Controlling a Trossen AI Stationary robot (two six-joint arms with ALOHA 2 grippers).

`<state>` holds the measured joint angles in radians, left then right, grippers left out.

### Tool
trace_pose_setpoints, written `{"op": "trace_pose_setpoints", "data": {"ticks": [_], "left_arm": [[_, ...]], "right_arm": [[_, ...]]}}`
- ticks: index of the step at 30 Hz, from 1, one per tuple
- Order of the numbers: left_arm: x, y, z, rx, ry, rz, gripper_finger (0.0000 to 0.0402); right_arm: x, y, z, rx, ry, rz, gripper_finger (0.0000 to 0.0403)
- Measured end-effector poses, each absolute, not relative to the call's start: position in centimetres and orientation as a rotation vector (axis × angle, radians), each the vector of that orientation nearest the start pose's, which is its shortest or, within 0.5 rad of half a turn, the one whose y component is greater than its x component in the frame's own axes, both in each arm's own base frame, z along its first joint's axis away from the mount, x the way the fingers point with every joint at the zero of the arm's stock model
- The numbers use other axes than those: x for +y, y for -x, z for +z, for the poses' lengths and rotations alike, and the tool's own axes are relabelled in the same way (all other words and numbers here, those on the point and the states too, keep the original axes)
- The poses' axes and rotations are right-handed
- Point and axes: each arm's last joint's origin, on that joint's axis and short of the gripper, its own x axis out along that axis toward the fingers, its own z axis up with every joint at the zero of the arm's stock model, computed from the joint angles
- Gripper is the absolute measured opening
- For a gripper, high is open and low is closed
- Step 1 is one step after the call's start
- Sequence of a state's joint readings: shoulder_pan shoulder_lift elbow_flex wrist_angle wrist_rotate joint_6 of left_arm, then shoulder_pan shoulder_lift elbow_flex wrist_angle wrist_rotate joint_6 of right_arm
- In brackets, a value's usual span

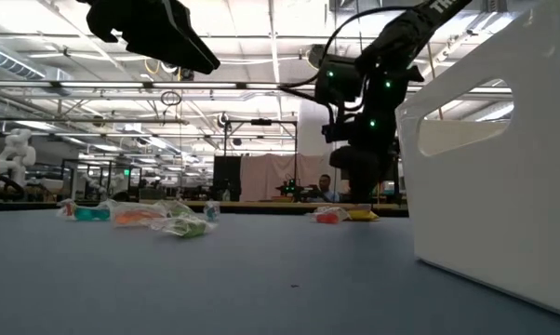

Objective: Sort candy
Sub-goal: Put the yellow candy into the white bin

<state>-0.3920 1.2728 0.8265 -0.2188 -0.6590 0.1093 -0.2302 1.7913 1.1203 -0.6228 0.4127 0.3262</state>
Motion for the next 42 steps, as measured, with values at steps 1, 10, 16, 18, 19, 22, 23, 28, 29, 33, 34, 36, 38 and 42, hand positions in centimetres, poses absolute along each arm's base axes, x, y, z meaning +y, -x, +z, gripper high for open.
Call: {"op": "trace_pose_setpoints", "data": {"ticks": [1, 10, 16, 18, 19, 22, 23, 28, 29, 33, 34, 36, 38, 42], "left_arm": [[-8.3, -24.8, 24.8, 0.592, -0.44, 0.226, 0.029], [-8.4, -24.8, 24.8, 0.593, -0.406, 0.199, 0.029], [-8.4, -24.8, 24.8, 0.592, -0.404, 0.197, 0.029], [-8.4, -24.8, 24.8, 0.592, -0.402, 0.198, 0.029], [-8.4, -24.8, 24.8, 0.592, -0.4, 0.199, 0.029], [-8.4, -24.8, 24.8, 0.591, -0.382, 0.204, 0.029], [-8.4, -24.8, 24.8, 0.593, -0.382, 0.204, 0.029], [-8.4, -24.8, 24.8, 0.59, -0.38, 0.204, 0.029], [-8.5, -24.8, 24.8, 0.587, -0.378, 0.205, 0.029], [-8.5, -24.8, 24.9, 0.581, -0.374, 0.205, 0.029], [-8.5, -24.9, 24.9, 0.574, -0.369, 0.204, 0.029], [-8.6, -25.0, 25.1, 0.557, -0.353, 0.187, 0.029], [-8.7, -25.1, 25.2, 0.534, -0.339, 0.178, 0.029], [-8.8, -25.4, 25.6, 0.493, -0.315, 0.163, 0.029]], "right_arm": [[-8.8, -32.1, 16.3, 1.193, -0.157, -0.761, 0.0203], [-8.9, -32.2, 14.8, 1.219, -0.167, -0.736, 0.0199], [-8.9, -32.4, 13.6, 1.255, -0.164, -0.74, 0.0144], [-8.9, -32.4, 13.4, 1.258, -0.167, -0.741, 0.011], [-8.9, -32.4, 13.4, 1.258, -0.168, -0.741, 0.0092], [-8.6, -32.5, 13.4, 1.262, -0.164, -0.738, 0.0034], [-8.4, -32.4, 13.5, 1.264, -0.161, -0.735, 0.0018], [-7.1, -32.0, 15.8, 1.273, -0.153, -0.716, 0.0016], [-6.7, -31.8, 16.4, 1.27, -0.15, -0.709, 0.0016], [-4.5, -31.1, 19.7, 1.195, -0.133, -0.657, 0.0003], [-3.7, -30.8, 20.6, 1.166, -0.129, -0.637, 0.0002], [-2.2, -30.2, 22.3, 1.112, -0.123, -0.598, 0.0003], [-0.7, -29.5, 24.0, 1.043, -0.128, -0.562, 0.0002], [2.6, -27.9, 26.7, 0.916, -0.116, -0.508, 0.0001]]}}
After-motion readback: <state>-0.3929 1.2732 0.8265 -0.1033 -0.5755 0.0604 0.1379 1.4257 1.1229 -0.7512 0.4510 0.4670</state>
